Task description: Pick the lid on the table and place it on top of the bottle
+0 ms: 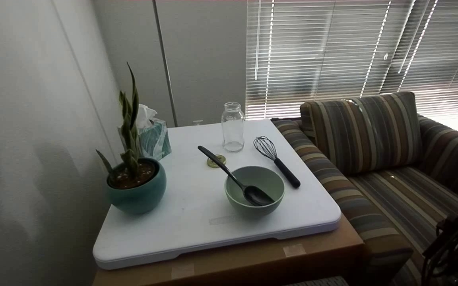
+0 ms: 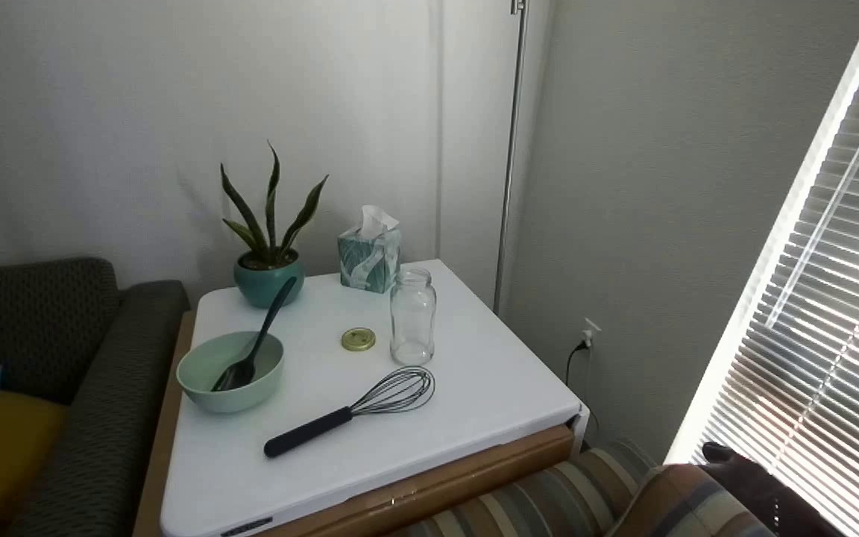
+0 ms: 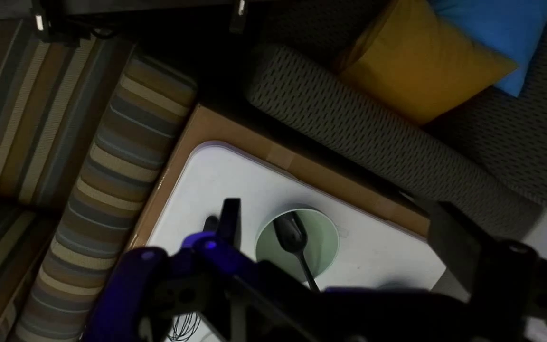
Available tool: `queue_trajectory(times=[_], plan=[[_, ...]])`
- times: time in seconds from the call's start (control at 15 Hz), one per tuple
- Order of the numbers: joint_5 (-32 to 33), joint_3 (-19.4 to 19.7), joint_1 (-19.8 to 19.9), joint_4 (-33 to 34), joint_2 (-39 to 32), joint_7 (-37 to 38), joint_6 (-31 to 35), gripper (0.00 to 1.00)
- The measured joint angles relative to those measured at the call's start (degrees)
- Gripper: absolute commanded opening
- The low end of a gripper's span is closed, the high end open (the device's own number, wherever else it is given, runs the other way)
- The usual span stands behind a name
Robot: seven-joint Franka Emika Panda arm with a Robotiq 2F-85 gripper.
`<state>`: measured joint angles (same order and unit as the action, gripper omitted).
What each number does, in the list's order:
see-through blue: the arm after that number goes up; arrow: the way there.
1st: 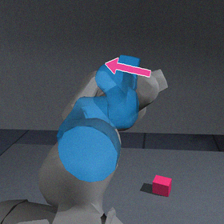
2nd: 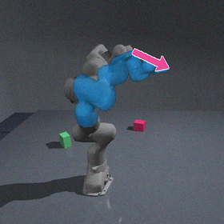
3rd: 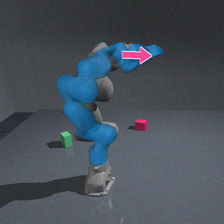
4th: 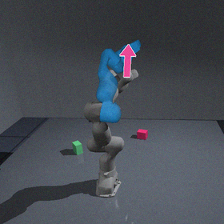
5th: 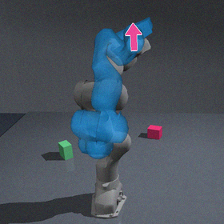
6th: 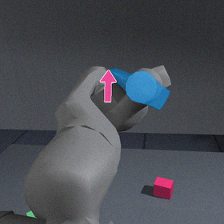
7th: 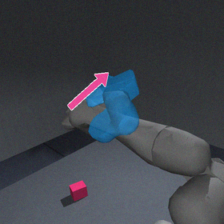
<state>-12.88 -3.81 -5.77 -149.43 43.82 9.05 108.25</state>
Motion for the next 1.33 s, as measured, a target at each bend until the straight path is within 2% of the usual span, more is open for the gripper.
queue_trajectory(times=[0.93,1.13,1.33], plan=[[-2.4,0.4,0.3,5.9,-16.8,2.0,9.8,1.00],[-2.5,0.4,0.3,7.8,-21.3,2.6,16.0,1.00],[-3.9,0.4,0.4,9.0,-26.3,3.0,27.5,1.00]])
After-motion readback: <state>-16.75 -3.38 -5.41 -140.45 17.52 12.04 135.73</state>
